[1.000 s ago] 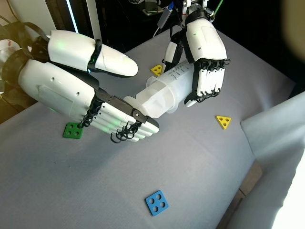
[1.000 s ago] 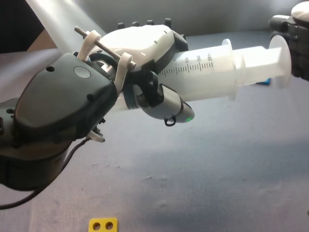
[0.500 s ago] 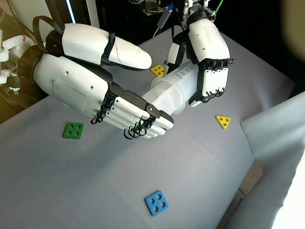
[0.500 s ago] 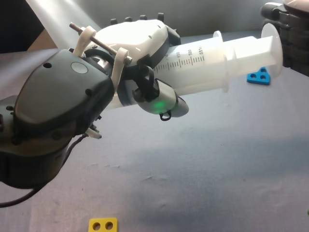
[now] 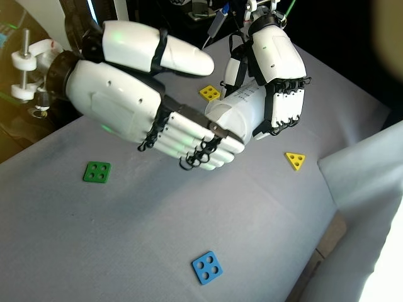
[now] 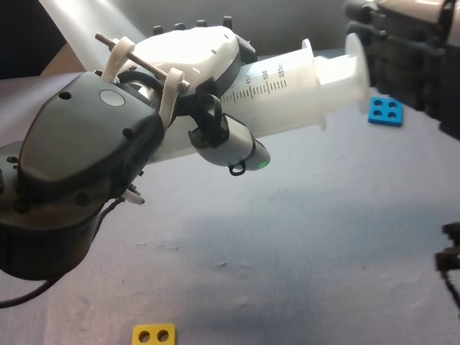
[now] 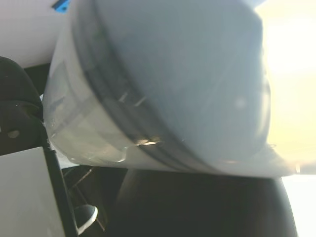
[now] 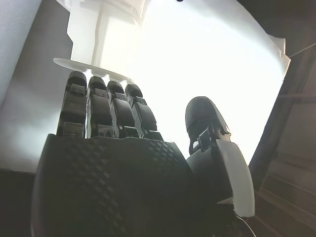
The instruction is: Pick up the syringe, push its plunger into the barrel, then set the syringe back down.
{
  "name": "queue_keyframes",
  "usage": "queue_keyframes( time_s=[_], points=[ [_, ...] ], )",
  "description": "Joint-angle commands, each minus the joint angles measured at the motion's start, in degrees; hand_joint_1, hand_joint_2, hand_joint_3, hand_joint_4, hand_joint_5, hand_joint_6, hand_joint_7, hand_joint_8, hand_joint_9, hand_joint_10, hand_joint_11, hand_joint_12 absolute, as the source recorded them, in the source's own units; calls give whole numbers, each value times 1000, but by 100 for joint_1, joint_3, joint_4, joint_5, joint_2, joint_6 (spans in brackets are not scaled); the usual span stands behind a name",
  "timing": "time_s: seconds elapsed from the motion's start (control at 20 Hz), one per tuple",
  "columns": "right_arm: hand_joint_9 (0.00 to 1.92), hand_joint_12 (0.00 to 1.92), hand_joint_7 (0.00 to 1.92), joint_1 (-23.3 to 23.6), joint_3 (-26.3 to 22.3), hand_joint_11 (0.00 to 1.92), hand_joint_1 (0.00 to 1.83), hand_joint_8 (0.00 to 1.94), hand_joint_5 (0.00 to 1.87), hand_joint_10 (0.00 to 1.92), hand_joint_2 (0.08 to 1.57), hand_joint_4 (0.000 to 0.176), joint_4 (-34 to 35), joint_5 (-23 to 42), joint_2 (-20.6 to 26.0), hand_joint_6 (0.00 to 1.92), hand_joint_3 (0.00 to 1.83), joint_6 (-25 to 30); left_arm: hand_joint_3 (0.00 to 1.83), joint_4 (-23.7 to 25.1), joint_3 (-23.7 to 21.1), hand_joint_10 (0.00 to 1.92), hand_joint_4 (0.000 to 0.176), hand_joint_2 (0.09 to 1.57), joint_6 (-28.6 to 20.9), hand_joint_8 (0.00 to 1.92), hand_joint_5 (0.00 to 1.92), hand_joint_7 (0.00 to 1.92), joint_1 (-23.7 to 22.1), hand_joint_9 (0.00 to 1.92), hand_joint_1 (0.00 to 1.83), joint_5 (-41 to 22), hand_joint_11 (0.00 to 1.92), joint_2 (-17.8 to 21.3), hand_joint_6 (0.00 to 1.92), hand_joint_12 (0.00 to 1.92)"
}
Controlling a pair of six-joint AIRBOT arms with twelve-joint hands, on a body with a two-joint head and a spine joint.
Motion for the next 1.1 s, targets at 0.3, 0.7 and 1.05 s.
queue_keyframes(
  time_s=[0.3, 0.7, 1.05],
  points=[
    [0, 0, 0, 100, -185, 0, 0, 0, 0, 0, 1364, 0, -424, 188, -557, 0, 0, 44, 1, 624, -29, 1430, 0, 1162, -79, 1260, 903, 864, -113, 787, 1364, 160, 618, -94, 953, 1399],
    [0, 0, 0, 31, -104, 0, 0, 0, 0, 0, 1369, 0, -427, 189, -125, 0, 0, -54, 0, 624, -33, 1420, 0, 1160, -72, 1259, 907, 887, -116, 773, 1365, 160, 597, -96, 948, 1412],
    [0, 0, 0, 338, 443, 0, 0, 0, 0, 0, 1369, 0, -432, -68, 487, 0, 0, -10, 0, 629, -33, 1448, 0, 1168, -60, 1286, 909, 853, -107, 760, 1362, 160, 580, -96, 964, 1432]
  ],
)
